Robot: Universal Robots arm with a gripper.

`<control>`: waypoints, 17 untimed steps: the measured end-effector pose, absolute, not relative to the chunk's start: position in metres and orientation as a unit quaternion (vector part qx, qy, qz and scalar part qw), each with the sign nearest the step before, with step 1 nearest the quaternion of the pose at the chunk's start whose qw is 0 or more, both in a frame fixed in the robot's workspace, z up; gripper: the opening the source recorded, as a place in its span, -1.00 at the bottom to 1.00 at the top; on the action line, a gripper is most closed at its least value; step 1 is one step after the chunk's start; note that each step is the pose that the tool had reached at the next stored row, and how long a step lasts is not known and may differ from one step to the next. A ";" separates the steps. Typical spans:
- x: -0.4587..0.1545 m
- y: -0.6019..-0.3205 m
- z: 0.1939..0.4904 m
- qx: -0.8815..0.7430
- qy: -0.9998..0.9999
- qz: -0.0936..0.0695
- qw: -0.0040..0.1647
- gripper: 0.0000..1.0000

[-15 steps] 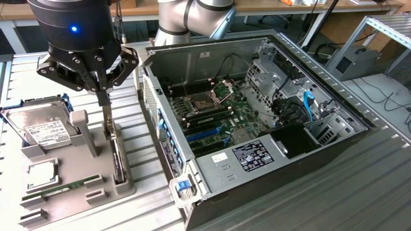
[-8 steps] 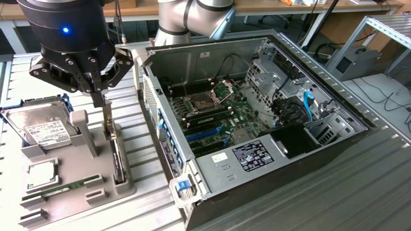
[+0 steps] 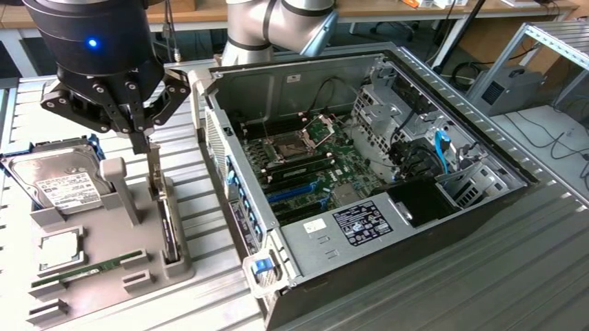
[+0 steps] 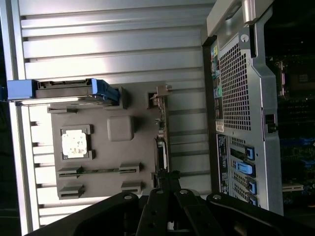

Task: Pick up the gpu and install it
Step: 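Pick up the gpu and move the gpu toward the slot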

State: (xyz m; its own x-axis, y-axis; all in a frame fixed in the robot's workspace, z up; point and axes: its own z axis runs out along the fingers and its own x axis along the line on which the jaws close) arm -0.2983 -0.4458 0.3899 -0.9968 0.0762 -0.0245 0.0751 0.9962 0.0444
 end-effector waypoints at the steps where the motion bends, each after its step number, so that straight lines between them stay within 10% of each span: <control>1: -0.298 -0.446 0.390 0.038 0.999 0.022 0.013 -0.79; 7: -0.298 -0.446 0.390 0.038 0.999 0.022 0.013 -0.77; 13: -0.298 -0.446 0.390 0.038 0.999 0.022 0.013 -0.15; 17: -0.298 -0.446 0.389 0.038 0.999 0.022 0.013 -0.15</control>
State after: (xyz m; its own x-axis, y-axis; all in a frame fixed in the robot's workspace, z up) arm -0.2983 -0.4458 0.3889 -0.9968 0.0762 -0.0246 0.0751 0.9962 0.0444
